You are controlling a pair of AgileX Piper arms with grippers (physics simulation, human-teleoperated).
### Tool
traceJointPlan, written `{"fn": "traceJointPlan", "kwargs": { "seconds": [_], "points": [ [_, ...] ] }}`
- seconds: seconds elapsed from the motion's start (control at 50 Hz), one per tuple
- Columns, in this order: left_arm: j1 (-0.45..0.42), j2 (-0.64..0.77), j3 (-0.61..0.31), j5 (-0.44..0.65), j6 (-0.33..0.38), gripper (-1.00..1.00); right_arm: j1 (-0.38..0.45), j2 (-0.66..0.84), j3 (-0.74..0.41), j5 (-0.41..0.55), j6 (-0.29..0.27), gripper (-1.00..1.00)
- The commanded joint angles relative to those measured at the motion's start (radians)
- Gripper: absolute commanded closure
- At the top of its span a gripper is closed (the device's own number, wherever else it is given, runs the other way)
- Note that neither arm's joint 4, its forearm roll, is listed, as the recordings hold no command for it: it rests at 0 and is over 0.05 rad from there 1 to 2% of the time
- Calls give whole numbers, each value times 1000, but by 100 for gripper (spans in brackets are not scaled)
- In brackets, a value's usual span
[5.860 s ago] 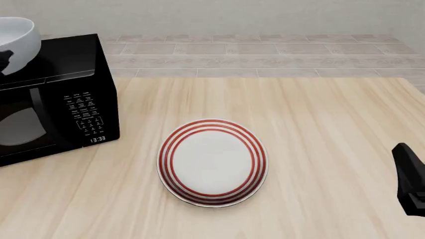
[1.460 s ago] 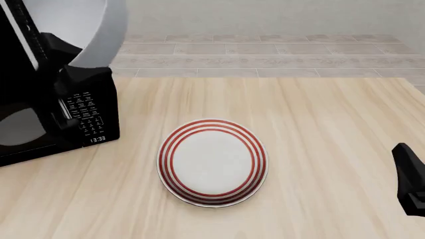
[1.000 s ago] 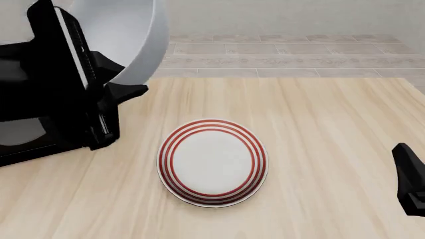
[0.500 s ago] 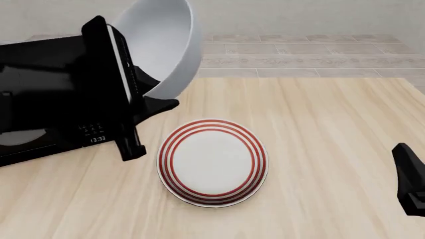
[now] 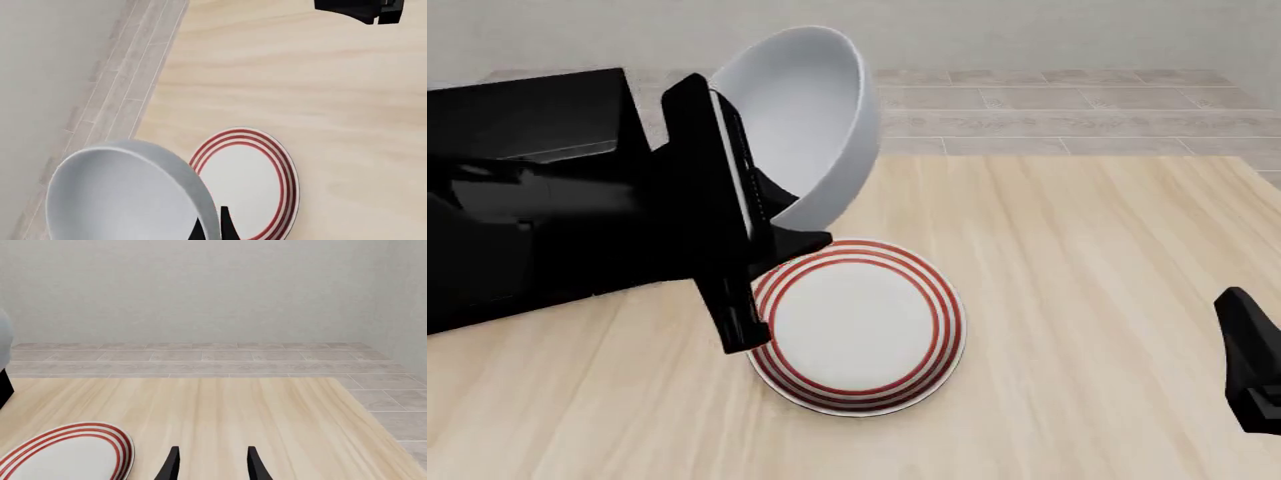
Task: Pick up the white bowl and put it on the plate.
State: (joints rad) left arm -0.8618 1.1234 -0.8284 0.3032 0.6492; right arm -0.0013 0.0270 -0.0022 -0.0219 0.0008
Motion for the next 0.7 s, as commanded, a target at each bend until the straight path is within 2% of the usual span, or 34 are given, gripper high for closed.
{"fn": "traceJointPlan", "kwargs": {
  "seconds": [0.02, 0.48, 0.56, 0.6, 0.7],
  "points": [
    [-18, 25, 8, -39, -24, 100, 2, -9, -2, 10, -1, -100],
    [-42, 84, 36, -101, -61, 100, 2, -9, -2, 10, -1, -100],
    [-52, 101, 46, -119, -77, 100, 2, -9, -2, 10, -1, -100],
    [-68, 102, 25, -102, -124, 100, 2, -9, -2, 10, -1, -100],
    [-50, 114, 43, -120, -111, 100, 2, -9, -2, 10, -1, -100]
  ]
}}
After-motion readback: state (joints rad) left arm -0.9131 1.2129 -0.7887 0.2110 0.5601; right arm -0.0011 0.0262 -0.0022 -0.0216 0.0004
